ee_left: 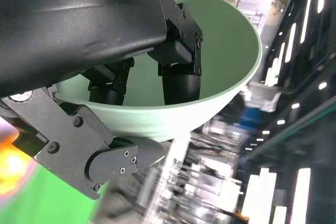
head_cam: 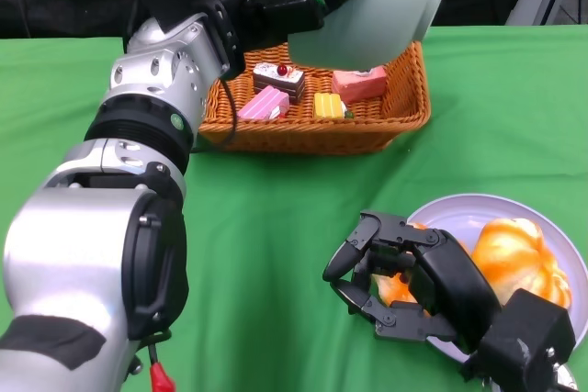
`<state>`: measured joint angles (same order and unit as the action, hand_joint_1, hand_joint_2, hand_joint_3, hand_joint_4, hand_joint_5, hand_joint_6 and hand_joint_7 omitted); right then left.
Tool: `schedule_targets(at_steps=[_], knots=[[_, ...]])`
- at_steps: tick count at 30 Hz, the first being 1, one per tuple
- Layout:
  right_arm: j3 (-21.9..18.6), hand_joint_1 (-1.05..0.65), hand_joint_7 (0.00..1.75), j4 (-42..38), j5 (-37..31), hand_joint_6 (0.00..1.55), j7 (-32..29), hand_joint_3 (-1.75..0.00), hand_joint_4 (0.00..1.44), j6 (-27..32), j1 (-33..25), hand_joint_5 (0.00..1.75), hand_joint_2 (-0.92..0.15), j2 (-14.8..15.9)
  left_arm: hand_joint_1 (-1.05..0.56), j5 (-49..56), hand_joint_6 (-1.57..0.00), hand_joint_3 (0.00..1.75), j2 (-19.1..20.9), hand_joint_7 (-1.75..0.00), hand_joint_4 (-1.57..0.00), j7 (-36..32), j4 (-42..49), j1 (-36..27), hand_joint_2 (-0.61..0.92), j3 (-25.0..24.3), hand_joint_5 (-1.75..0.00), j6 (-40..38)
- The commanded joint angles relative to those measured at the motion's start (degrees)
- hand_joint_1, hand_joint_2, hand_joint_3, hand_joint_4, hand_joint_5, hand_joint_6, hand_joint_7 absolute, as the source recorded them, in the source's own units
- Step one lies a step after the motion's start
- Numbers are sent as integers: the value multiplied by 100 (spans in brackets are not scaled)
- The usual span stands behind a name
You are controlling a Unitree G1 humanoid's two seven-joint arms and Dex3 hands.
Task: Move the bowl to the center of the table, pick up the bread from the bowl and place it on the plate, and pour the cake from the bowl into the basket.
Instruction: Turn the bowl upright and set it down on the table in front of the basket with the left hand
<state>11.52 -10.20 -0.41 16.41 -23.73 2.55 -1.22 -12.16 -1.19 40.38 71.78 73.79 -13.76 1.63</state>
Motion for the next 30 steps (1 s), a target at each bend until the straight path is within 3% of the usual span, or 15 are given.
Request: schedule_targets(at_steps=[1, 7, 11, 14, 19, 25, 28, 30], knots=[[-24, -11, 127, 100, 81, 67, 48, -68, 71, -23, -10, 167, -68, 79, -21, 181, -72, 96, 129, -155, -77, 108, -199, 33, 60, 171, -175, 508], [-17, -11, 127, 83, -39, 70, -24, -75, 74, -80, 22, 169, -63, 81, -27, 638, -67, 101, 278, -158, -74, 22, -367, -153, 56, 590, -175, 1667], [-3, -13, 128, 154, 35, 70, 26, -78, 74, 157, 99, 171, -60, 71, -25, 1216, -68, 99, 644, -152, -75, -397, -570, -359, 60, 979, -175, 2856], [-42, -16, 125, 93, 106, 69, 73, -75, 75, 156, 189, 172, -62, 82, -24, 1686, -68, 82, 999, -144, -77, -736, -600, -487, 72, 1234, -175, 3875], [-112, -17, 124, 128, 151, 70, 102, -69, 74, 191, 252, 169, -65, 120, -23, 2058, -70, 64, 1387, -138, -78, -1168, -534, -607, 83, 1435, -175, 4602], [-185, -14, 127, 69, 350, 69, 293, -70, 74, 64, 308, 164, -66, 165, -21, 2731, -61, 58, 1902, -150, -77, -1972, -733, -948, 88, 1781, -175, 5320], [-218, -15, 128, 53, 347, 68, 315, -70, 74, 18, 333, 161, -65, 174, -20, 3040, -65, 58, 2124, -144, -75, -2346, -867, -1122, 88, 1924, -175, 5661], [-244, -17, 128, 30, 355, 68, 330, -68, 74, -45, 354, 162, -65, 176, -18, 3247, -74, 60, 2278, -127, -75, -2595, -970, -1245, 83, 2011, -175, 5931]])
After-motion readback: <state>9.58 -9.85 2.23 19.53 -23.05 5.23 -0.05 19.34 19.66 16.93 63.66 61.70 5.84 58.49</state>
